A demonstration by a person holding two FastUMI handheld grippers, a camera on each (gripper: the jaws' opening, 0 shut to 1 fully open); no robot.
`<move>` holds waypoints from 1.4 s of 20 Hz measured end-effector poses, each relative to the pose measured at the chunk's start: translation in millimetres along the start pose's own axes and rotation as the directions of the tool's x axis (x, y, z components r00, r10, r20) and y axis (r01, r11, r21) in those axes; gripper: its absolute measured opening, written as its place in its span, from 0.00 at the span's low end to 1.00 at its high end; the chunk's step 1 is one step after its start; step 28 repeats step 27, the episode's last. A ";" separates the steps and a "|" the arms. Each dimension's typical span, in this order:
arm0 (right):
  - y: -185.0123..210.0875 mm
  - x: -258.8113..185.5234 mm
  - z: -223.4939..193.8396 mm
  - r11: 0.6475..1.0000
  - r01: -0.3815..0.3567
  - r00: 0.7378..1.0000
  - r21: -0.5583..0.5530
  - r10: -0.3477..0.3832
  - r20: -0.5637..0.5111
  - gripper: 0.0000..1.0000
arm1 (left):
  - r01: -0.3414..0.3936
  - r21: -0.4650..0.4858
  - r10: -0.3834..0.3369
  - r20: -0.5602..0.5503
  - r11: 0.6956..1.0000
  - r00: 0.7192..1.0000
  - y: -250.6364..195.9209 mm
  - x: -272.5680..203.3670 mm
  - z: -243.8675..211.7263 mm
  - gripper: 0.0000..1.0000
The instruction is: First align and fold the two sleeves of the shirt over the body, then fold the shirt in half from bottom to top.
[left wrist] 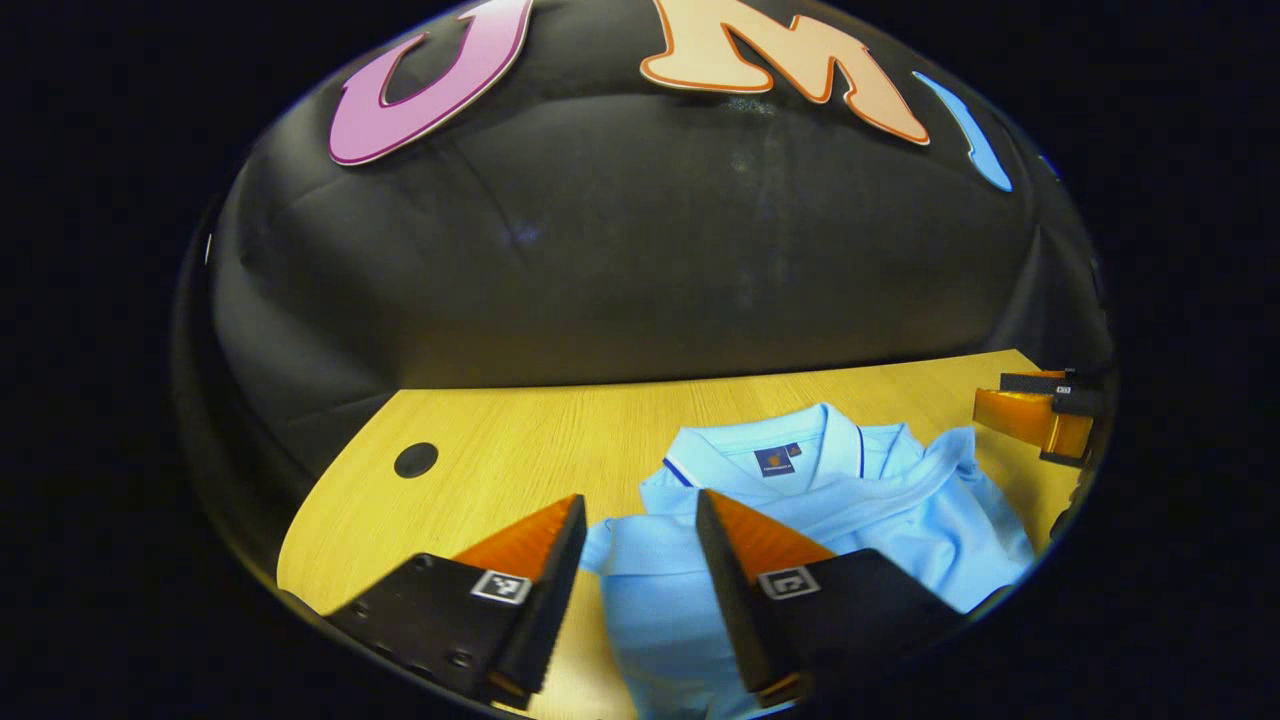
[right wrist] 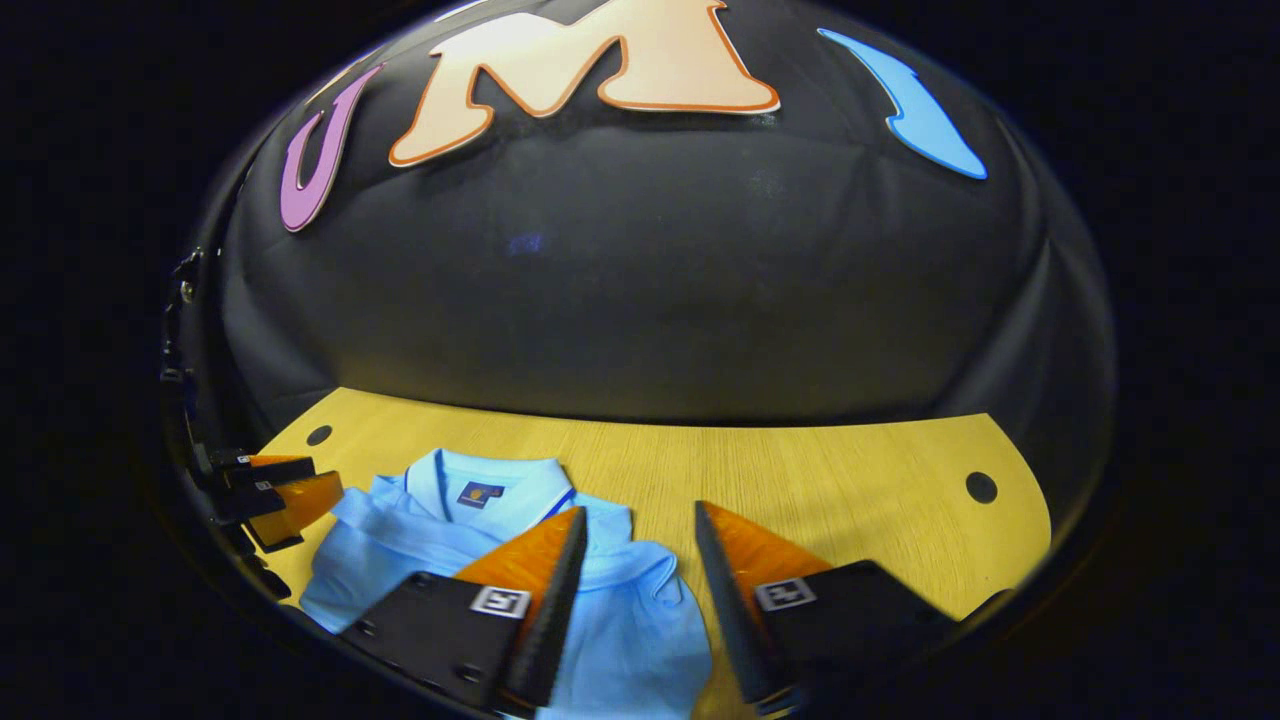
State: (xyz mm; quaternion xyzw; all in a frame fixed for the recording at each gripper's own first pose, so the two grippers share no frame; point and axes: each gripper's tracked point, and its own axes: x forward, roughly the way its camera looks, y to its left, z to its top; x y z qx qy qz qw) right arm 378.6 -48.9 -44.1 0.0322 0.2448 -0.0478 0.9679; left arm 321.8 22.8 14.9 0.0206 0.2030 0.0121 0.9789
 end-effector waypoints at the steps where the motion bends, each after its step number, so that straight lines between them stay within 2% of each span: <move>1: -2.0 -10.4 4.6 1.000 -0.001 1.000 -0.014 0.001 0.016 0.93 | 0.005 -0.006 -0.005 0.006 1.000 1.000 0.3 -6.4 2.7 0.75; 2: -3.9 -12.5 5.4 0.999 0.001 1.000 -0.034 0.000 0.031 1.00 | -0.002 -0.006 0.002 0.011 1.000 1.000 2.9 -13.5 5.1 0.94; 3: -4.5 -19.9 6.7 0.999 -0.003 0.999 -0.051 0.005 0.041 1.00 | -0.006 0.000 0.006 0.019 1.000 1.000 4.9 -21.7 7.9 0.96; 8: 5.6 -73.4 4.3 0.997 -0.075 0.993 -0.022 0.076 0.085 1.00 | 0.019 0.005 -0.019 0.084 1.000 0.996 1.1 -77.0 19.3 0.96; 10: 3.1 -96.9 0.9 0.997 -0.075 0.990 -0.028 0.078 0.115 0.99 | 0.030 0.001 -0.030 0.119 1.000 0.992 -0.7 -102.1 18.8 0.96; 12: 3.0 -120.9 -6.5 0.996 -0.078 0.987 -0.047 0.084 0.140 0.99 | 0.037 0.006 -0.038 0.138 0.999 0.990 -2.1 -125.9 12.0 0.96; 17: 22.3 -180.9 -35.5 0.987 -0.149 0.971 -0.053 0.157 0.181 1.00 | 0.034 -0.008 -0.032 0.189 0.999 0.981 -5.4 -171.7 -15.4 0.96; 19: 24.7 -204.9 -37.9 0.986 -0.152 0.960 -0.074 0.165 0.227 0.99 | 0.028 -0.009 -0.026 0.203 1.000 0.979 -5.3 -184.4 -28.1 0.96; 22: 22.2 -230.3 -40.3 0.987 -0.115 0.939 -0.111 0.144 0.313 1.00 | 0.029 -0.018 -0.025 0.224 0.999 0.974 -6.3 -199.1 -43.2 0.96; 24: 22.4 -240.4 -44.9 0.989 -0.117 0.928 -0.086 0.140 0.344 1.00 | 0.046 -0.025 -0.040 0.207 0.999 0.977 -9.4 -206.7 -54.8 0.96; 28: 17.2 -239.9 -55.8 0.991 -0.111 0.927 -0.070 0.129 0.353 1.00 | 0.028 -0.028 -0.021 0.215 0.999 0.976 -3.9 -211.7 -62.7 0.96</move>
